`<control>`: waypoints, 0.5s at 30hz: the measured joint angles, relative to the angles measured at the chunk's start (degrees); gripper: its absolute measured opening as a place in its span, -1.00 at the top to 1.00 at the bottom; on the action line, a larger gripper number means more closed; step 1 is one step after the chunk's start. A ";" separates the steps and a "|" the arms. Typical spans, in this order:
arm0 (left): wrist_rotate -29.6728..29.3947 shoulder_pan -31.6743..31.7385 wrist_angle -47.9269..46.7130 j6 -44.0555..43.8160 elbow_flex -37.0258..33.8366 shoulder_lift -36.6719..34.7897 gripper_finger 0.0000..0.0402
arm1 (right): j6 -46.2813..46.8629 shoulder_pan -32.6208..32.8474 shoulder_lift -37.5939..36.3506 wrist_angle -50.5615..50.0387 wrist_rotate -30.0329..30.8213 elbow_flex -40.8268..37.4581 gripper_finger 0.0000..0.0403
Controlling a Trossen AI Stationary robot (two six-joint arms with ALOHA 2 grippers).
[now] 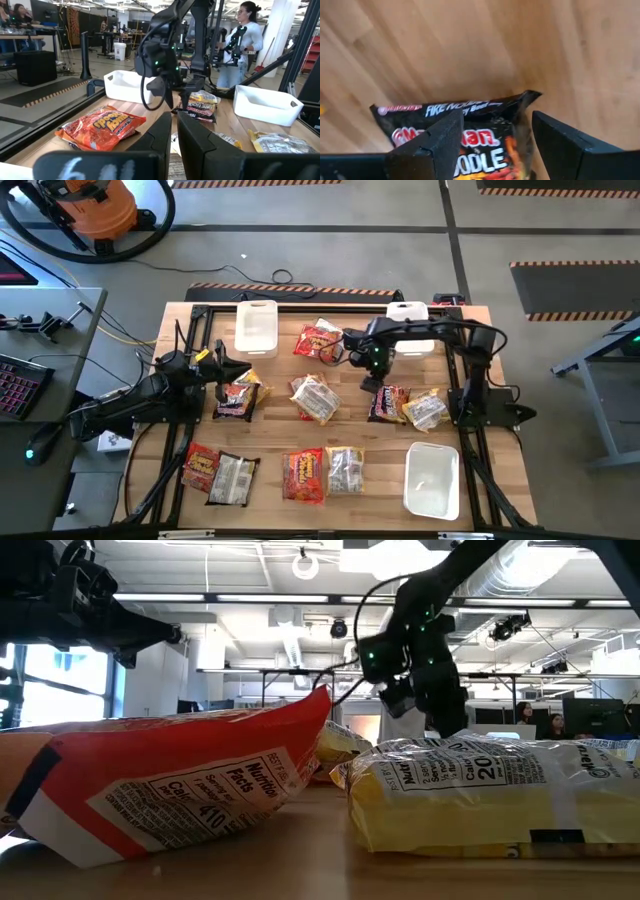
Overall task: Sort Maruchan noodles
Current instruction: Put the black noodle pack into the top right white bin
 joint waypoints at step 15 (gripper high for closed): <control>0.00 0.00 0.00 0.00 -0.01 -0.01 0.88 | -4.16 -1.12 0.75 -0.73 -4.09 -0.04 -0.03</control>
